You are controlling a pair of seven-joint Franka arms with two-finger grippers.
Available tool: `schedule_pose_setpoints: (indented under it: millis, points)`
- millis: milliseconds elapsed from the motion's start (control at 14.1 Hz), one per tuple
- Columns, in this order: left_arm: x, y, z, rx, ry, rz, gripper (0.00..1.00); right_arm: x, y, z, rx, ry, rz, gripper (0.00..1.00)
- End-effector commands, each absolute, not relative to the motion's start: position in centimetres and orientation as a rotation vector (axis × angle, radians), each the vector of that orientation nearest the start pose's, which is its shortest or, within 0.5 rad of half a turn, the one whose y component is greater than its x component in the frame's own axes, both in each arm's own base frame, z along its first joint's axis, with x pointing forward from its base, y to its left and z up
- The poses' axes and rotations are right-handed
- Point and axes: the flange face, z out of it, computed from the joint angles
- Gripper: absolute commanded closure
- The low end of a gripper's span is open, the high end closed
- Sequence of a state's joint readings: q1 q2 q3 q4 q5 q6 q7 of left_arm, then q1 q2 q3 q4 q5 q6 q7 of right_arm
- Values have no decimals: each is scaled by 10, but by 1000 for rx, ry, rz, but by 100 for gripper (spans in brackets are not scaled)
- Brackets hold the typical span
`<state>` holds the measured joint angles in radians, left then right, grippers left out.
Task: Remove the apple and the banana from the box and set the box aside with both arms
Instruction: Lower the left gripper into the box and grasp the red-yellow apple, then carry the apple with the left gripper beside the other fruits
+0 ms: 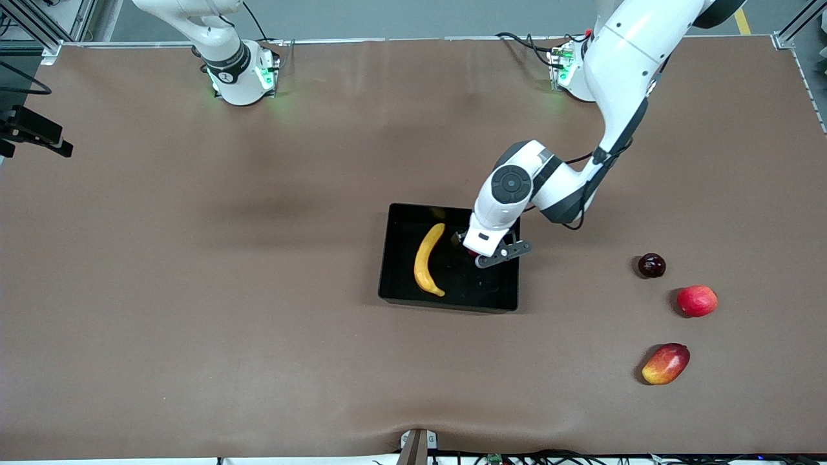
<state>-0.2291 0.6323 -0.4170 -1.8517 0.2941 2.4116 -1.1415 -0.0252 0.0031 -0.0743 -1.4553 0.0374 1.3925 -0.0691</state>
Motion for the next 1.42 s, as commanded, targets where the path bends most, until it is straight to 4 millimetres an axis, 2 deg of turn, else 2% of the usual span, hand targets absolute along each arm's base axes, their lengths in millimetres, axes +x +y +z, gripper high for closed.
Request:
schedule_pose_setpoints:
  millis: [0,71,142,284,498,569,711,782,924,1138,1351]
  points:
    - [527,-375,203,-3118,-578,2,75,530,-51,667,-3100,39,83,0]
    - [529,-374,206,-3119,-579,-6,100,531,-51,666,-3100,39,83,0]
    - [530,-373,211,-3120,-572,-15,100,532,-50,665,-3099,39,85,0]
    - [540,-369,234,-3117,-578,-59,100,533,-51,663,-3100,40,95,0]
    - [561,-367,302,-3062,-584,-111,100,534,-51,662,-3100,40,95,0]
    - [567,-364,322,-3050,-563,-120,100,538,-52,655,-3099,42,114,0]
    - [581,-347,352,-3035,-508,-131,100,542,-47,648,-3102,27,136,0]
    - [594,-324,361,-3040,-492,-134,100,542,-50,648,-3099,38,135,0]
    - [619,-274,366,-3054,-441,-123,100,542,-49,648,-3098,36,135,0]
    - [648,-203,358,-3067,-377,-83,100,542,-49,649,-3098,33,133,0]
    - [666,-133,334,-3070,-238,-15,100,542,-50,647,-3097,36,142,0]
